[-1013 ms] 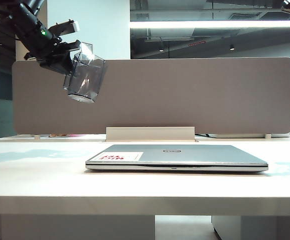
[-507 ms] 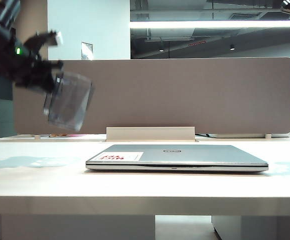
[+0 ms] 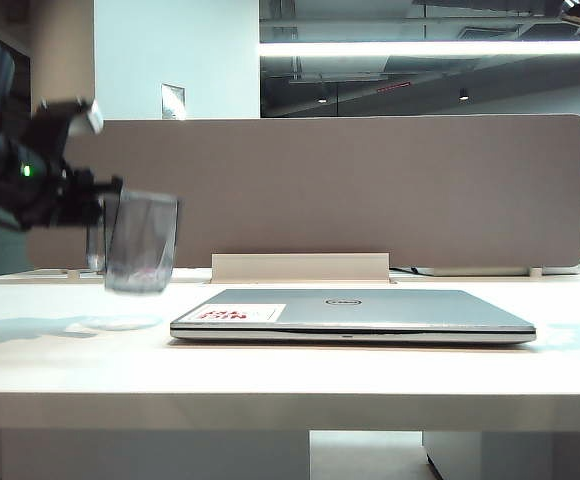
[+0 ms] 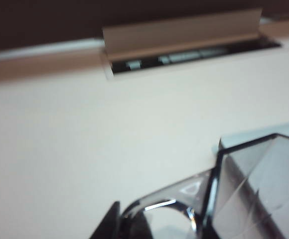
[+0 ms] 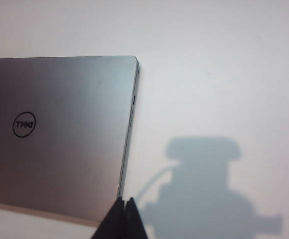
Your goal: Pick up the water cup and place it on the left side of the laptop.
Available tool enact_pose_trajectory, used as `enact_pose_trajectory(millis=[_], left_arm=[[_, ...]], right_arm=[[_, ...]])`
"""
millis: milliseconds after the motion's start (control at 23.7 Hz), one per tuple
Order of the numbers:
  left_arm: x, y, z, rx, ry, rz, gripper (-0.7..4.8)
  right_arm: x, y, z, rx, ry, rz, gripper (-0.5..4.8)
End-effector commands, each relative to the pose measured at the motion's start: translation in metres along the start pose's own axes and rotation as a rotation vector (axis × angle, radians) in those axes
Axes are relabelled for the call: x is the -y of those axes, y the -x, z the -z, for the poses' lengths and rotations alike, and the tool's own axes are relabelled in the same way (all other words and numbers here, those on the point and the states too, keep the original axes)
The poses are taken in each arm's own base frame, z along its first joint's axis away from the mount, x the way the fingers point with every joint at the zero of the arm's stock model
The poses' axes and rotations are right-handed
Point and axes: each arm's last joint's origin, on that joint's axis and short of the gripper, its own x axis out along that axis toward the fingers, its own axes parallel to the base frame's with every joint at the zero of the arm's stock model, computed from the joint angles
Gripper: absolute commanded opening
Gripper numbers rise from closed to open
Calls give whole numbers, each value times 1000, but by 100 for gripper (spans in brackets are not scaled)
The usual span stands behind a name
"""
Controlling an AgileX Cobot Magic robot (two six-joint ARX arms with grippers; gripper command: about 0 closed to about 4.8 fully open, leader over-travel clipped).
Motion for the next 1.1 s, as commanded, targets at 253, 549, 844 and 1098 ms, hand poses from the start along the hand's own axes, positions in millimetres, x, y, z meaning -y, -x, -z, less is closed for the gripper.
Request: enact_pose_trajectory(millis=[253, 549, 844, 1098], left_arm=[[-2, -15, 18, 27, 49, -3, -6], [-4, -20, 29, -3, 74, -26, -6], [-5, -19, 32, -38, 80, -71, 0], [-5, -19, 33, -42, 80, -70, 30]], right_arm=[[0, 1, -1, 14, 3, -6, -1], [0, 1, -1, 14, 3, -6, -1], [0, 1, -1, 14, 3, -6, -1], [0, 1, -1, 14, 3, -6, -1]])
